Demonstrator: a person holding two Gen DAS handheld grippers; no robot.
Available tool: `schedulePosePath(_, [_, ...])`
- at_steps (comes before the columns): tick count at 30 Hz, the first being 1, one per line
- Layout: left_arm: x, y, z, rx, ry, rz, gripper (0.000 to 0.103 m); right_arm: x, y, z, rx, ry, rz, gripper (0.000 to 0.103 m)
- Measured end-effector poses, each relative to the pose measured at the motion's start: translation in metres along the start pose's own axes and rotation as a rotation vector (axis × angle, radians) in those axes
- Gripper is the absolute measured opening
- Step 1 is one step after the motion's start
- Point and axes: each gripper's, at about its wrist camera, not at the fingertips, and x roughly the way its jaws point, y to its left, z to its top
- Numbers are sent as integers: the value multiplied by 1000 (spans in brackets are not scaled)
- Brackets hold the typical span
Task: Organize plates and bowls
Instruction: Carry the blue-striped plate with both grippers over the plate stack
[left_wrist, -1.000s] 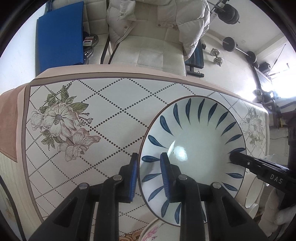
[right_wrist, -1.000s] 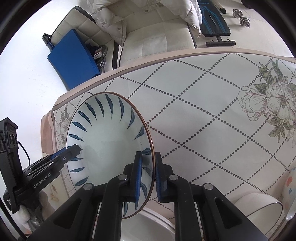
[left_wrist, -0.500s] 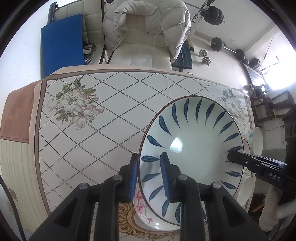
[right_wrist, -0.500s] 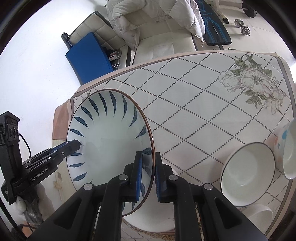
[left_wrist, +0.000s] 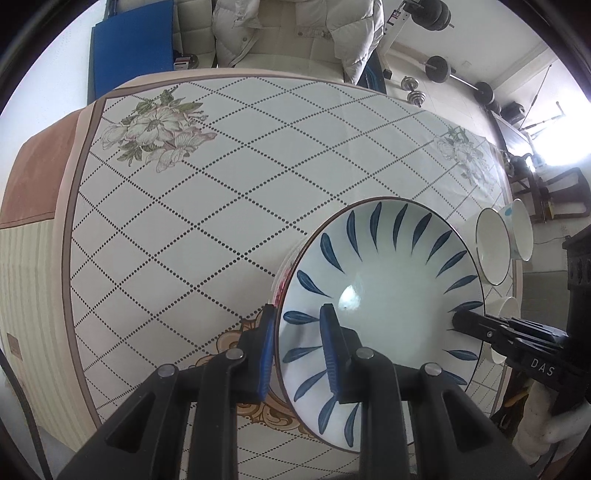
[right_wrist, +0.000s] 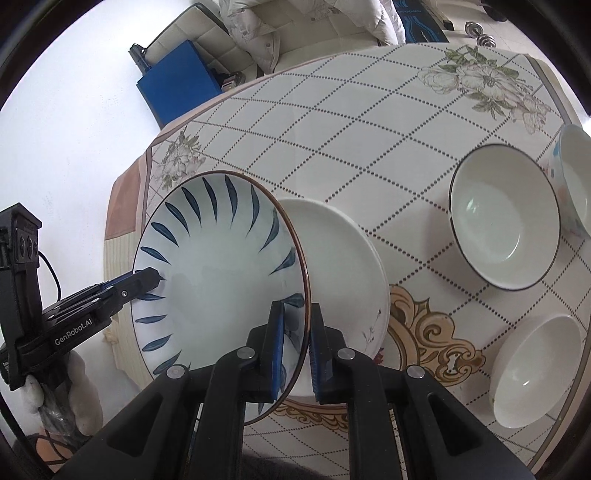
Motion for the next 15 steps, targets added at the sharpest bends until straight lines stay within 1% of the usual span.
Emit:
schedulePosePath(7, [37,-9,-9,28,41,26,21,35,-26,-15,52,34,1,14])
schedulePosePath(15, [67,-23,-8,76,92,67,21,54,-48,-11,82,51,-41,14])
